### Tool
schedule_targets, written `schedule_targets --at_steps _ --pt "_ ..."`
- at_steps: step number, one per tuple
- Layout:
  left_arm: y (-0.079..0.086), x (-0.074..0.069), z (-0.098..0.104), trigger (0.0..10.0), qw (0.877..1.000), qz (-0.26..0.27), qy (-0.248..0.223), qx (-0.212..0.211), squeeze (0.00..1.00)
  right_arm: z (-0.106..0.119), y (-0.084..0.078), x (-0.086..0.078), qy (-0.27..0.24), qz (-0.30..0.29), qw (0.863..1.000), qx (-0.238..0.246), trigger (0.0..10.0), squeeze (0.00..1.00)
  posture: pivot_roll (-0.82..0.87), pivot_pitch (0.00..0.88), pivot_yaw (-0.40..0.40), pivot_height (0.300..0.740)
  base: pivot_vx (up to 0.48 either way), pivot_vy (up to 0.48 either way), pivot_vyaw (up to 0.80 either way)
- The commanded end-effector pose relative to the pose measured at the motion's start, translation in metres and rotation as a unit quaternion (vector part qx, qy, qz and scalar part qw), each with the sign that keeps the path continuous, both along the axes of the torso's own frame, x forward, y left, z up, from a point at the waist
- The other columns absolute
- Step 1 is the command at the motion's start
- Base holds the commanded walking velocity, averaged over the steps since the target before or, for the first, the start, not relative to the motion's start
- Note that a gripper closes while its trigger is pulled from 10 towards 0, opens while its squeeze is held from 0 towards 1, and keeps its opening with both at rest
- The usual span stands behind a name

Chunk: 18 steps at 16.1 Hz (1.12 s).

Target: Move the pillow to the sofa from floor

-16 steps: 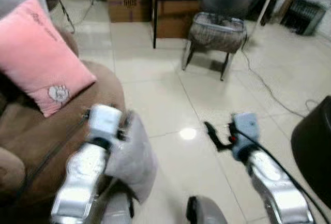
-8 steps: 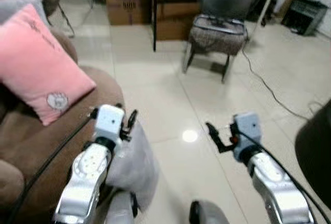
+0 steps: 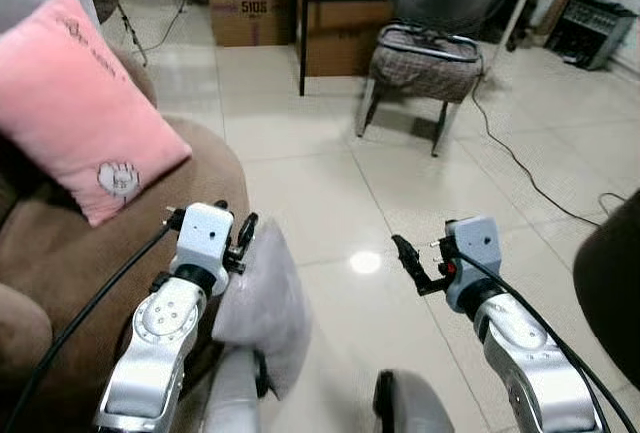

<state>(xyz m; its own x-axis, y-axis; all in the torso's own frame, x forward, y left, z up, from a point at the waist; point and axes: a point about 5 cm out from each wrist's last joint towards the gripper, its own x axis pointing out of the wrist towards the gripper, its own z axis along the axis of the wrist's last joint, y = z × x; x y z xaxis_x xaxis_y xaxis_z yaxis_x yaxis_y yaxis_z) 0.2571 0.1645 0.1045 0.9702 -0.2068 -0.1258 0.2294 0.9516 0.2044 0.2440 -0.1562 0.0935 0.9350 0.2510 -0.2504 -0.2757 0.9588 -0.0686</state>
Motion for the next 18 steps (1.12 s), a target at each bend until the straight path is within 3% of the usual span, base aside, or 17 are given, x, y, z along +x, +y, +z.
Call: schedule_targets --at_steps 1,7,8,9,13,14,16,18 --pt "-0.001 0.0 -0.001 10.0 1.0 -0.006 0.002 0.002 0.0 0.0 -0.003 -0.001 -0.001 -0.002 1.0 -0.003 10.0 0.0 0.02 0.0 -0.057 0.556 0.0 0.0 0.0" --pt "-0.003 0.004 -0.015 10.0 0.999 -0.016 0.032 0.021 0.0 0.0 -0.004 -0.002 -0.001 -0.001 1.0 -0.004 10.0 0.0 0.01 0.0 -0.054 0.536 0.0 0.0 0.0" --pt "-0.005 0.008 -0.018 10.0 0.999 -0.023 0.042 0.005 0.19 0.001 -0.004 -0.001 -0.003 0.002 1.0 -0.008 10.0 0.0 0.01 0.0 -0.051 0.536 0.0 0.0 0.0" --pt "-0.008 0.011 -0.018 10.0 0.999 -0.028 0.045 -0.009 0.99 0.002 -0.006 -0.001 -0.005 0.003 1.0 -0.011 10.0 0.0 0.0 0.0 -0.05 0.536 0.0 0.0 0.0" --pt "-0.013 0.015 -0.017 10.0 0.999 -0.018 0.035 -0.009 1.0 0.003 -0.01 -0.002 -0.006 0.002 1.0 -0.017 10.0 0.0 -0.01 0.0 -0.047 0.536 0.0 0.0 0.0" --pt "-0.012 0.013 -0.017 10.0 0.999 -0.013 0.03 -0.011 0.8 0.003 -0.01 -0.002 -0.005 0.002 1.0 -0.017 10.0 0.0 -0.01 0.0 -0.048 0.536 0.0 0.0 0.0" --pt "-0.009 0.01 -0.018 10.0 0.999 -0.01 0.026 -0.016 0.53 0.003 -0.009 -0.002 -0.004 0.003 1.0 -0.017 10.0 0.0 -0.01 0.0 -0.052 0.536 0.0 0.0 0.0" --pt "-0.007 0.006 -0.019 10.0 1.0 -0.003 0.025 -0.012 0.5 0.002 -0.006 -0.001 -0.001 0.009 1.0 -0.011 10.0 0.0 0.0 0.0 -0.059 0.536 0.131 0.0 0.0"
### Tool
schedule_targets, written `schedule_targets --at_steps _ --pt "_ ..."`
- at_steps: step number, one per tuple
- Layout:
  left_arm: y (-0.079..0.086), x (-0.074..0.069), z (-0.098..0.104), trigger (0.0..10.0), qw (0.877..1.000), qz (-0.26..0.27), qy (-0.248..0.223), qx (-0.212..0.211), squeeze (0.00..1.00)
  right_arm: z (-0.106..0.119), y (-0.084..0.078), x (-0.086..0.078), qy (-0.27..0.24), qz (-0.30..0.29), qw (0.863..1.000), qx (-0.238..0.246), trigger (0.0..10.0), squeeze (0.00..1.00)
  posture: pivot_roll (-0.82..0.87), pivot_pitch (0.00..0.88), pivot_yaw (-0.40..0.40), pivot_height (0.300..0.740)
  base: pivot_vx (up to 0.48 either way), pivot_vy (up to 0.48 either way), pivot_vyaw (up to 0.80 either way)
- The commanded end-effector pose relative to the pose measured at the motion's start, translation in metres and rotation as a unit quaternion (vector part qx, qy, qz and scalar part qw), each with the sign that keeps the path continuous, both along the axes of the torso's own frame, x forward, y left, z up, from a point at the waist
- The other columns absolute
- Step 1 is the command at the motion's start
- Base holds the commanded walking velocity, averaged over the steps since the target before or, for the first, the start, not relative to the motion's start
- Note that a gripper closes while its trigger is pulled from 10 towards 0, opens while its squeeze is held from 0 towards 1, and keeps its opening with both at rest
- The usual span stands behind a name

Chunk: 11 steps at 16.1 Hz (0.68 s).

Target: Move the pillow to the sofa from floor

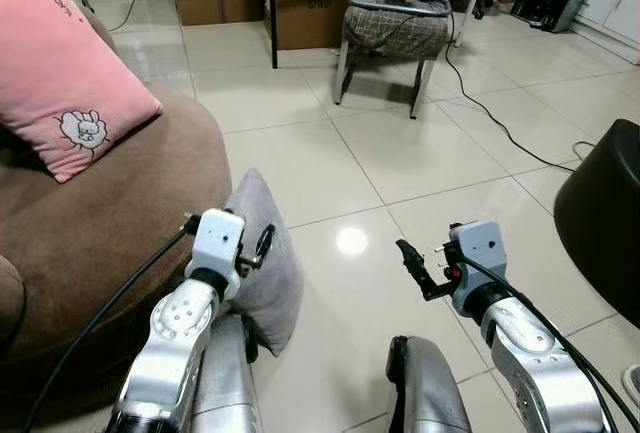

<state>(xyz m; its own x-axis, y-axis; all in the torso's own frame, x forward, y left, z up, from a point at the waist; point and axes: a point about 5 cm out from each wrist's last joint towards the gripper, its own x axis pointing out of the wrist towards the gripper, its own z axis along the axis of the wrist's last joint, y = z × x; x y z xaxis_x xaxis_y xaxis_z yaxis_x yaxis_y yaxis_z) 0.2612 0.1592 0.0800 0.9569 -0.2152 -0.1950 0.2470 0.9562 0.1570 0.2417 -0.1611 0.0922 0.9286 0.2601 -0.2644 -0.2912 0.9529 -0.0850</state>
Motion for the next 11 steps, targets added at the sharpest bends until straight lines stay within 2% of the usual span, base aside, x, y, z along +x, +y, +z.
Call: schedule_targets --at_steps 1,3,7,8,10,11 --pt "0.0 0.001 0.006 10.0 1.0 0.004 -0.014 0.004 0.51 0.002 0.0 0.002 0.0 0.0 1.0 0.005 10.0 0.0 0.0 0.0 -0.059 0.536 0.311 0.0 -0.69" --pt "0.002 -0.001 0.006 10.0 1.0 0.008 -0.016 0.004 0.51 0.003 0.003 0.002 -0.002 0.01 1.0 0.0 10.0 0.0 0.0 0.0 -0.067 0.536 0.353 0.0 -0.68" --pt "0.004 -0.002 0.007 10.0 1.0 0.011 -0.019 0.005 0.51 0.004 0.005 0.0 -0.007 0.025 1.0 -0.015 10.0 0.0 0.01 0.0 -0.065 0.536 0.387 0.0 0.0" --pt "0.006 -0.004 0.007 10.0 1.0 0.016 -0.018 0.008 0.5 0.003 0.008 0.0 -0.009 0.043 0.999 -0.033 10.0 0.0 0.01 0.0 -0.063 0.536 0.39 0.0 0.8" --pt "0.009 -0.005 0.006 10.0 0.999 0.023 -0.017 0.013 0.51 0.003 0.009 -0.001 -0.009 0.046 0.998 -0.031 10.0 0.0 0.01 0.0 -0.064 0.536 0.373 0.0 0.8" --pt "0.013 -0.006 0.005 10.0 0.999 0.033 -0.013 0.022 0.45 0.002 0.006 -0.001 -0.004 0.033 0.999 -0.019 10.0 0.0 0.01 0.0 -0.066 0.536 0.0 0.0 0.0"
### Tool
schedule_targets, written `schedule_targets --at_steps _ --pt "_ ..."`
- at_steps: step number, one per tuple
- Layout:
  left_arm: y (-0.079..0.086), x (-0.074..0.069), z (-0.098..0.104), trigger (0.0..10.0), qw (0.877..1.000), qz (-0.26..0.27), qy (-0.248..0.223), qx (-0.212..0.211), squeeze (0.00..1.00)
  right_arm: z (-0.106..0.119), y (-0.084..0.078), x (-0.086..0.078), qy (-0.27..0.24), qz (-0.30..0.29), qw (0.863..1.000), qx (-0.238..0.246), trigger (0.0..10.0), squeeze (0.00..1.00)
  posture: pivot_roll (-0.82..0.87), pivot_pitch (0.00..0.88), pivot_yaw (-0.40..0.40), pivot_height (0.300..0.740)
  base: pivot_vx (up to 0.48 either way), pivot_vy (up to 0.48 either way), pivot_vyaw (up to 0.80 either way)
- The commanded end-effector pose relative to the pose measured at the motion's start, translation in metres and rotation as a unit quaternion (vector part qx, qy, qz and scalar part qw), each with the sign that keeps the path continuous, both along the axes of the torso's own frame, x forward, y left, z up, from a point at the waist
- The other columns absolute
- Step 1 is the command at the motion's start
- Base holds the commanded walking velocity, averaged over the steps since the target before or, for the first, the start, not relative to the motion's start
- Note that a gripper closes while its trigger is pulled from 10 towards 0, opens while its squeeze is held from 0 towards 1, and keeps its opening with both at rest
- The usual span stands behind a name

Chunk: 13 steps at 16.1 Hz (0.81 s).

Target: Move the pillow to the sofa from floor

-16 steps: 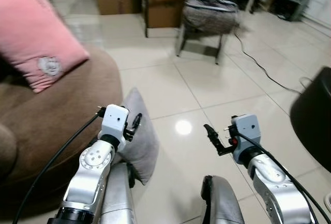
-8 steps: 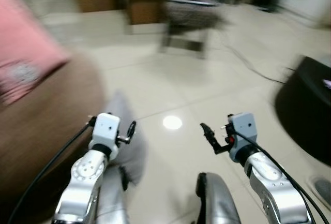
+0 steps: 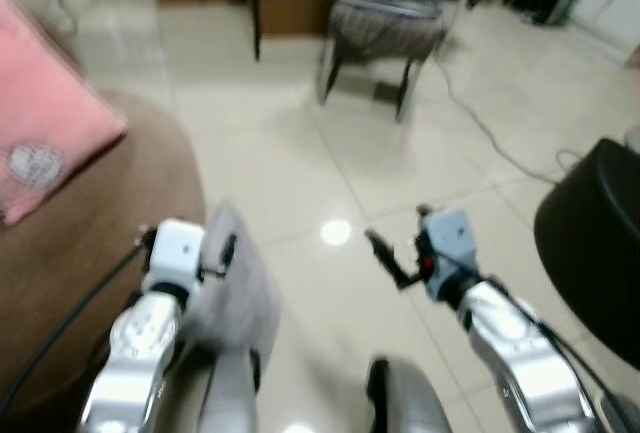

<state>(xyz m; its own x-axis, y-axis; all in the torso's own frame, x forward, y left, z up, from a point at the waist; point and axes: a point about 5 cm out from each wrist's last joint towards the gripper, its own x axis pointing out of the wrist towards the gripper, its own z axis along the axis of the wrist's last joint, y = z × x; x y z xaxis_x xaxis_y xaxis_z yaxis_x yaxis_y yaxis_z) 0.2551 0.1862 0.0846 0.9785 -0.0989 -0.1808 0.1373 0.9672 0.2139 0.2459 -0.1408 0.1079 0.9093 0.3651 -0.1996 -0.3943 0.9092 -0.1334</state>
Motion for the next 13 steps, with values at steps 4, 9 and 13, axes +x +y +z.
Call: schedule_targets --at_steps 4,9,13 --pt "-0.014 -0.004 -0.01 10.0 0.999 -0.034 0.021 0.009 0.35 -0.015 -0.017 -0.007 0.037 -0.022 0.999 -0.015 10.0 0.0 0.0 0.0 -0.073 0.536 0.0 0.0 0.0" --pt "-0.015 0.004 -0.037 10.0 0.994 -0.036 0.103 -0.006 1.0 -0.012 -0.022 -0.008 0.043 0.005 0.999 -0.03 10.0 0.0 -0.02 0.0 -0.078 0.536 0.0 0.0 0.0" --pt "0.031 0.03 -0.059 10.0 0.985 0.064 0.156 0.036 0.0 0.0 -0.012 -0.013 0.061 0.146 0.987 -0.036 10.0 0.0 -0.08 0.0 -0.099 0.536 0.0 0.0 0.0"
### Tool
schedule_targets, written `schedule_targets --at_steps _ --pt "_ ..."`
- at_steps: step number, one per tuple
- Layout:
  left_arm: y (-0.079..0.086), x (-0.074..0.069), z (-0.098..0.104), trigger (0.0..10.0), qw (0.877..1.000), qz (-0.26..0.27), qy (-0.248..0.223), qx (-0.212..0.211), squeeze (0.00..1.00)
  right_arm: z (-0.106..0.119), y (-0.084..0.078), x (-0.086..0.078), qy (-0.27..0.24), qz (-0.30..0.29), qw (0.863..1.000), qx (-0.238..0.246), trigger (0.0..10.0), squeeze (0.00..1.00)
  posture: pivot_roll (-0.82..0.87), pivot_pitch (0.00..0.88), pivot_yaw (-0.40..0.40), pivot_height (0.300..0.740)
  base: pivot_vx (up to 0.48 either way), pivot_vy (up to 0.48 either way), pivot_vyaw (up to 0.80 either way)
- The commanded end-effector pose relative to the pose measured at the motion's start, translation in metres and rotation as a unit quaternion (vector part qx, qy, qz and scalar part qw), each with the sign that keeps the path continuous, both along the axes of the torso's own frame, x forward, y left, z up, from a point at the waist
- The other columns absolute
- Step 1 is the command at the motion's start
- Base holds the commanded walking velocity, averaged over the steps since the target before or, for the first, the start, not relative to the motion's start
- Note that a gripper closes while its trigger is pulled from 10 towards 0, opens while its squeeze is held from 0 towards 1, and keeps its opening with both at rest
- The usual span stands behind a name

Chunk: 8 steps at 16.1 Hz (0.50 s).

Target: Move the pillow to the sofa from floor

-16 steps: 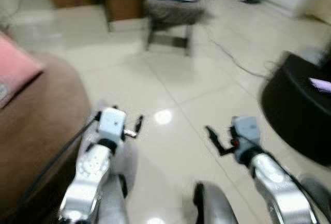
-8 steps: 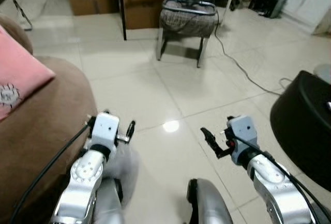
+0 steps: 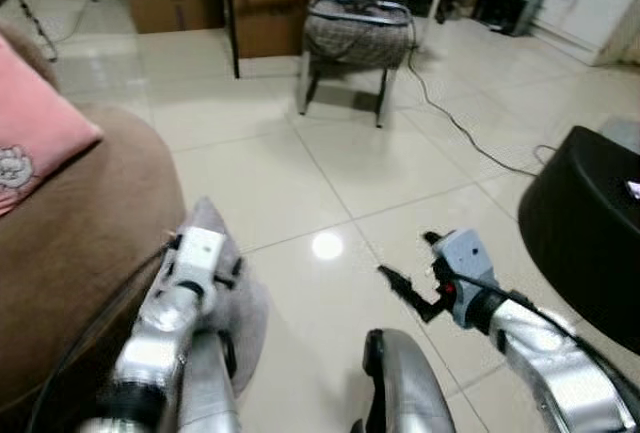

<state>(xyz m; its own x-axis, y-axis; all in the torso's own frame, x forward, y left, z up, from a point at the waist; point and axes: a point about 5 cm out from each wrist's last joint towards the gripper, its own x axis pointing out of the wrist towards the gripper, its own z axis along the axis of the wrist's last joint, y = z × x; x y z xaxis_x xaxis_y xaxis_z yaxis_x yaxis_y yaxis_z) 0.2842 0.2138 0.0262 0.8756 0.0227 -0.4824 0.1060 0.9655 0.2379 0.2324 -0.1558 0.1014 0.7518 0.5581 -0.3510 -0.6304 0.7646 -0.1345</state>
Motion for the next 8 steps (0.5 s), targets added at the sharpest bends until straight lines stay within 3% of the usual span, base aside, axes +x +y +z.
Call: schedule_targets --at_steps 1,4,8 --pt "0.017 0.004 -0.002 10.0 0.999 0.037 0.001 0.023 0.0 0.01 0.003 -0.001 -0.002 0.044 0.999 -0.004 10.0 0.0 -0.1 0.0 -0.113 0.536 0.0 0.0 0.0" --pt "0.044 0.005 -0.003 10.0 0.994 0.078 0.012 0.071 0.0 0.019 0.002 -0.003 0.001 0.083 0.996 -0.023 10.0 0.0 -0.13 0.03 -0.143 0.536 0.0 0.0 0.0" --pt "0.047 -0.009 -0.024 10.0 0.993 0.078 0.057 0.07 0.0 0.026 0.003 -0.007 0.011 0.083 0.996 -0.018 10.0 0.0 -0.18 0.064 -0.155 0.536 0.0 0.0 0.0"
